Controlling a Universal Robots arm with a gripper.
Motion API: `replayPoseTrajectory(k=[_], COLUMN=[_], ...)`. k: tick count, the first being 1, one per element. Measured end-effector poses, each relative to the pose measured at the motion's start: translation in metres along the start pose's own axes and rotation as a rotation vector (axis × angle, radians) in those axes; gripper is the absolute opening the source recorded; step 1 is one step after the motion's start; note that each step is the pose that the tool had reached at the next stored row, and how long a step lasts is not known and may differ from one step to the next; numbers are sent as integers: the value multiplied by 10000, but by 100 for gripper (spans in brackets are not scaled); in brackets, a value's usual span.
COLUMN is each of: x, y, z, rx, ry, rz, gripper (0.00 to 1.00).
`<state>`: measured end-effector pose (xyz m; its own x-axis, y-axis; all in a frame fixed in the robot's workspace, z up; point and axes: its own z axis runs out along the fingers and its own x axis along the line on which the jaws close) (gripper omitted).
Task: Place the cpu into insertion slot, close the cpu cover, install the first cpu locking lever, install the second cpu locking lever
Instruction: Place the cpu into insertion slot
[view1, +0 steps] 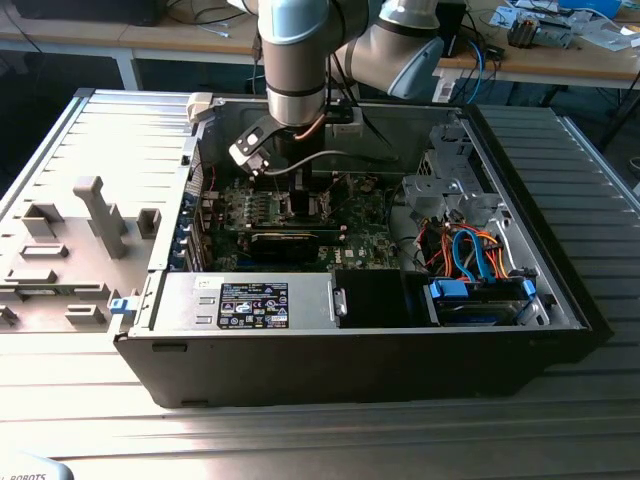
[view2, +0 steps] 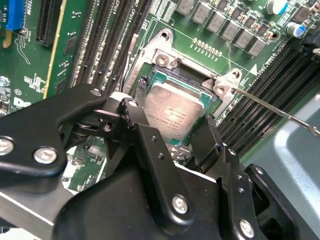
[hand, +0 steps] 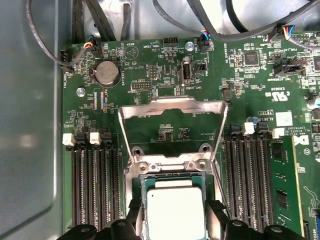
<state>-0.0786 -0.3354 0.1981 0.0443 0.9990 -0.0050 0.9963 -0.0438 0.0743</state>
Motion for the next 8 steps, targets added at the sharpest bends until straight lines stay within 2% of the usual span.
replayPoseTrajectory(k=[2,7,8], x=[0,4,5], y=[4,6,8], z=[-63,-88,-101], rx=[-2,-1,-2], ry=[3,1,3], rz=[3,2,0], gripper=[62,61,54])
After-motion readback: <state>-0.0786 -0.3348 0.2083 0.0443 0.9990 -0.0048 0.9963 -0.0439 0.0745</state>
